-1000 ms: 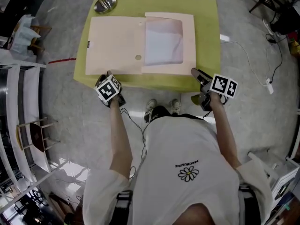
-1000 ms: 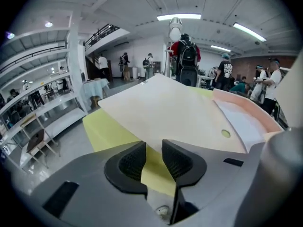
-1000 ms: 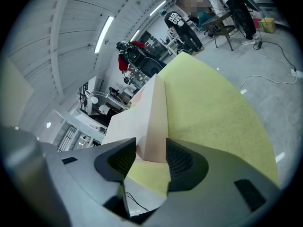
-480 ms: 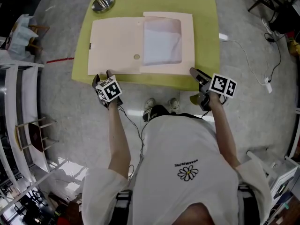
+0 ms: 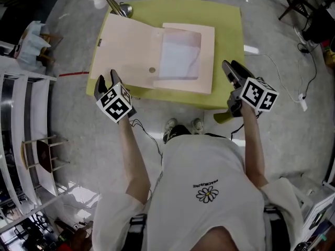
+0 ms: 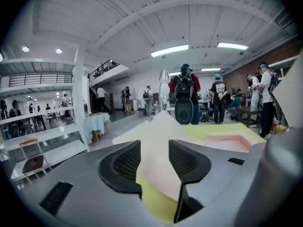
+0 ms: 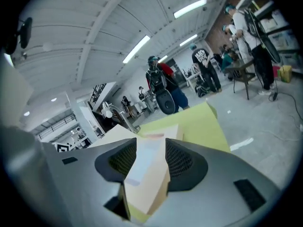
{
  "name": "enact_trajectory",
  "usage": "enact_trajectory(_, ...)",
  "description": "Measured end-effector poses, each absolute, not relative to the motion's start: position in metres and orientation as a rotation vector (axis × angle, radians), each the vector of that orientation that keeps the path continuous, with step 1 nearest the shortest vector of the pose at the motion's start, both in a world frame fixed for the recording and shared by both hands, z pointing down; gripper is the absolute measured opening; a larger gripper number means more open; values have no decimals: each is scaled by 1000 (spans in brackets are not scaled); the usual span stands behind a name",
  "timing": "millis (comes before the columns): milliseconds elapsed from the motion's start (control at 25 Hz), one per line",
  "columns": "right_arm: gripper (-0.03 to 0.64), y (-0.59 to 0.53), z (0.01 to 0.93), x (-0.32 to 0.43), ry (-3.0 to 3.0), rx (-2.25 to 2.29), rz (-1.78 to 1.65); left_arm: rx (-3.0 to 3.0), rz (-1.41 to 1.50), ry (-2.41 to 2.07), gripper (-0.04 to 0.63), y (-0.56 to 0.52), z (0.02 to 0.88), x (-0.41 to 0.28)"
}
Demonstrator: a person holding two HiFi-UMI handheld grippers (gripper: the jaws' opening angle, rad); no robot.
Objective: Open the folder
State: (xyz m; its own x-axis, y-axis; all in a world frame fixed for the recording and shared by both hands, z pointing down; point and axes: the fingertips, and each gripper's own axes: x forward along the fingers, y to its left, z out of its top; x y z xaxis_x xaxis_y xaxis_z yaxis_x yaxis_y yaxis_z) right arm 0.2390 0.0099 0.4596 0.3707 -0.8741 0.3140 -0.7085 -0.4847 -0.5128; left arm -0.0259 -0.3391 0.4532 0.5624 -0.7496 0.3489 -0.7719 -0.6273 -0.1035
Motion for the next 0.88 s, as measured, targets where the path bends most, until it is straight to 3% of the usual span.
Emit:
enact_trajectory(200, 179, 7, 377, 242, 1491, -2533, -466, 2915, 279, -1227, 190, -297, 357, 15)
enact_trajectory(280, 133, 7, 349, 236, 1513, -2591, -324, 2976, 181, -1145, 171, -272, 328, 32)
enact_trajectory(440, 54, 14, 311, 217, 1497, -2682, -74, 3044, 9, -920, 17, -205, 291, 56)
enact_trajectory(560, 16, 19, 302, 202, 1471, -2725, 22, 3097, -76, -777, 15, -153, 285, 65)
enact_trajectory(880, 12, 14, 332, 169, 1522, -2709, -20, 3174, -53, -602, 14, -101, 310, 82)
